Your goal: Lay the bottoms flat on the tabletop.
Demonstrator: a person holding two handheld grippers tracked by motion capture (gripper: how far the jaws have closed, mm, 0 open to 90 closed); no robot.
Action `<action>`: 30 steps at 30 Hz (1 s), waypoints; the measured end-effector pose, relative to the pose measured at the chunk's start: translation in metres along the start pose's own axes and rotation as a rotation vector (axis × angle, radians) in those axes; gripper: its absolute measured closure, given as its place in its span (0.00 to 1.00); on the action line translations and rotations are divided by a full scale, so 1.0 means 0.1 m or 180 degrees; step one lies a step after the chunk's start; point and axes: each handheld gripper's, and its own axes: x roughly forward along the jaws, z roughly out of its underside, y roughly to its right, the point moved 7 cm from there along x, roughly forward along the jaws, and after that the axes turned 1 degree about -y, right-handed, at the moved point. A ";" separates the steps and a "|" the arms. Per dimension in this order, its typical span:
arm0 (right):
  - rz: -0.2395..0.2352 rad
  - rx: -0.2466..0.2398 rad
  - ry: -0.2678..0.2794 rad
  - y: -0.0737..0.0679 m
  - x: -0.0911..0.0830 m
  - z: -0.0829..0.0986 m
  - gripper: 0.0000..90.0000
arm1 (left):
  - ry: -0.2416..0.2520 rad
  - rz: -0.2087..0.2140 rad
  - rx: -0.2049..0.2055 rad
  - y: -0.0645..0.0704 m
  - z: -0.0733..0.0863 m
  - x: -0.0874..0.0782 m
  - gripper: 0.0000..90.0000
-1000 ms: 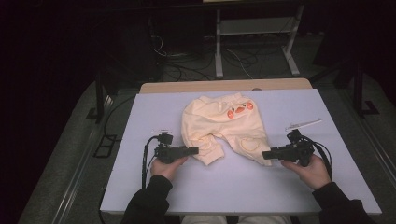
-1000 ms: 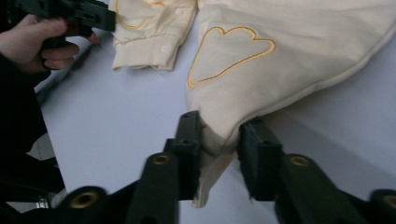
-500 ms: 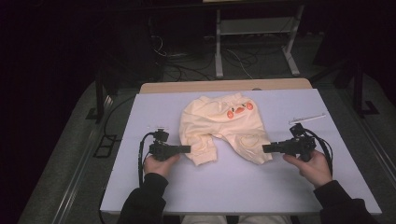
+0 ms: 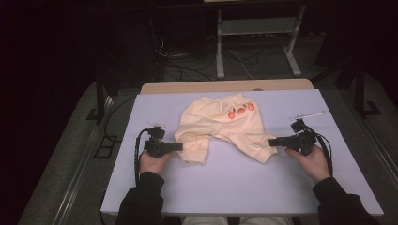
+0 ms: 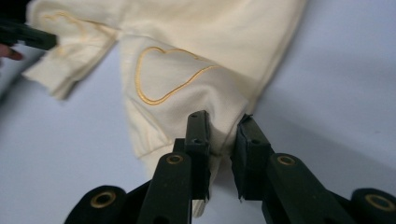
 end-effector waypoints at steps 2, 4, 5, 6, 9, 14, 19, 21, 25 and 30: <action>0.0060 0.0027 -0.0026 0.07 0.05 -0.01 0.85 | 0.0002 -0.0007 -0.0001 -0.02 0.00 0.01 0.94; 0.0140 0.0008 -0.0075 0.11 0.11 -0.01 0.85 | 0.0012 -0.0014 -0.0011 -0.03 0.00 0.02 0.94; 0.0166 -0.0005 -0.0097 0.12 0.13 0.00 0.85 | 0.0001 -0.0025 -0.0008 -0.04 0.00 0.02 0.94; 0.0178 -0.0007 -0.0114 0.13 0.15 0.00 0.84 | -0.0001 -0.0030 0.0004 -0.03 0.01 0.03 0.94; 0.0205 -0.0041 -0.0129 0.11 0.14 0.01 0.82 | 0.0006 -0.0029 0.0016 -0.03 0.00 0.02 0.94; 0.0279 -0.0168 0.0055 0.02 -0.04 -0.04 0.66 | 0.0020 0.0011 -0.0002 -0.03 0.00 0.02 0.94; 0.0265 -0.0332 0.0322 -0.16 -0.28 -0.14 0.59 | 0.0016 0.0025 -0.0006 -0.03 0.01 0.02 0.94; 0.0186 -0.0415 0.0388 -0.26 -0.33 -0.16 0.59 | 0.0017 0.0029 -0.0012 -0.03 0.00 0.02 0.94; -0.0001 -0.0559 0.0302 -0.45 -0.28 -0.13 0.59 | 0.0017 0.0034 -0.0020 -0.03 0.00 0.02 0.94; -0.0256 -0.0658 0.0127 -0.59 -0.09 -0.05 0.60 | 0.0016 0.0044 -0.0030 -0.03 0.01 0.02 0.93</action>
